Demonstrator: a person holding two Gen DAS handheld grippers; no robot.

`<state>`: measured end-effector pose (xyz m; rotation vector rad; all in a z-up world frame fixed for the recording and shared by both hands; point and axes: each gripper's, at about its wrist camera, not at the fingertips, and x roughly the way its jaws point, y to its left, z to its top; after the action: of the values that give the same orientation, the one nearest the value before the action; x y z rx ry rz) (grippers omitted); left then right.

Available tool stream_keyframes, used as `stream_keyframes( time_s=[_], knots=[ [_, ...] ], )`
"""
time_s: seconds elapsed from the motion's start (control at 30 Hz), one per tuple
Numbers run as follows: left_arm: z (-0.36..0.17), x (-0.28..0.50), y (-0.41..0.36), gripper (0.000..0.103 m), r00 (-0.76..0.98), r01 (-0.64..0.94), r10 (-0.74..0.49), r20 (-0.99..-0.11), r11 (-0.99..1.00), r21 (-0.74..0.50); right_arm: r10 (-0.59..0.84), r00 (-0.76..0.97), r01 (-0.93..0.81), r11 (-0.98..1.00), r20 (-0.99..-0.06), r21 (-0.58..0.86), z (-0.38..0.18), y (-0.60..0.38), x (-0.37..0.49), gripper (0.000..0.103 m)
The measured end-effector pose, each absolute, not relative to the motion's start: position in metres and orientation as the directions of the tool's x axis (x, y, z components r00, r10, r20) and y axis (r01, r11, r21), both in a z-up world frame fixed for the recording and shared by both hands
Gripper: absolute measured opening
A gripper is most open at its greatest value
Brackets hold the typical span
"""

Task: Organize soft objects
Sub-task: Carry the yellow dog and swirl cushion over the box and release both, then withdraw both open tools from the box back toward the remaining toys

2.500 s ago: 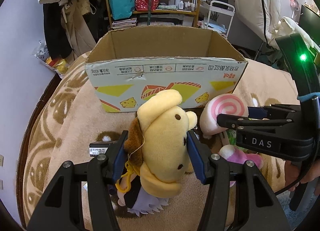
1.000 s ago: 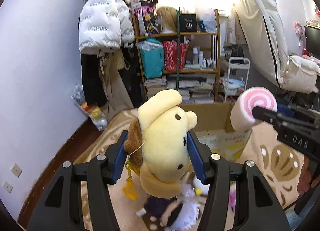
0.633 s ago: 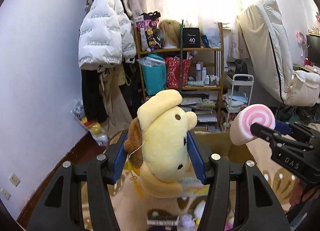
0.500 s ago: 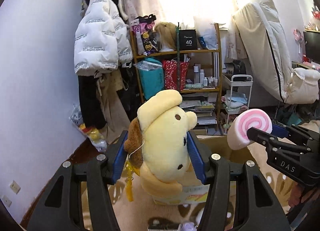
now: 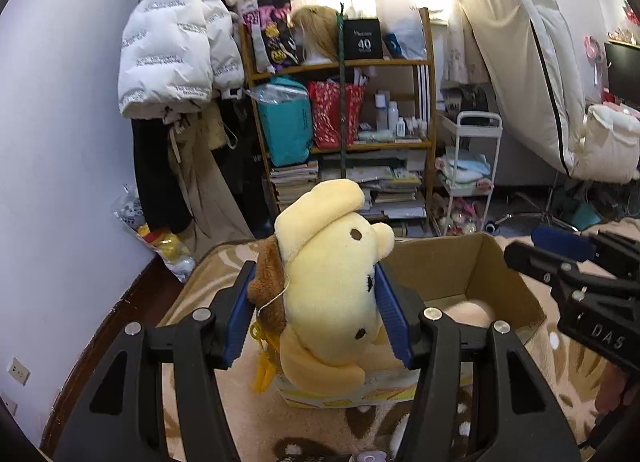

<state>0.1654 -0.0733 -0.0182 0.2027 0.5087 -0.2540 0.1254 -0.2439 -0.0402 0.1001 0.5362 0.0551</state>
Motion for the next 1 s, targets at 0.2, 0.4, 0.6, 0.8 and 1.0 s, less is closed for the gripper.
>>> stream_keyframes(
  time_s=[0.2,0.4,0.6,0.8,1.0],
  knots=[
    [-0.036,0.177,-0.078,0.060,0.807,0.307,-0.194,-0.558,0.945,0.115,0.096,0.823,-0.031,0.992,-0.561,0.124,-0.059,-0.245,0.134,0.045],
    [-0.041,0.177,-0.074,0.083,0.823,0.268,-0.153,-0.547,0.954,0.136,0.108,0.805,-0.036,0.990,-0.584,0.133,-0.065,-0.245,0.136,0.045],
    [-0.042,0.175,-0.066,0.091,0.814,0.247,-0.129,-0.566,0.959,0.136,0.101,0.806,0.000,0.986,-0.583,0.170,-0.066,-0.249,0.132,0.065],
    [-0.040,0.167,-0.065,0.094,0.802,0.245,-0.117,-0.586,0.959,0.144,0.095,0.811,0.004,0.986,-0.577,0.168,-0.063,-0.247,0.126,0.087],
    [-0.036,0.148,-0.057,0.095,0.811,0.220,-0.078,-0.581,0.959,0.179,0.103,0.822,0.009,0.981,-0.560,0.193,-0.056,-0.246,0.111,0.103]
  ],
)
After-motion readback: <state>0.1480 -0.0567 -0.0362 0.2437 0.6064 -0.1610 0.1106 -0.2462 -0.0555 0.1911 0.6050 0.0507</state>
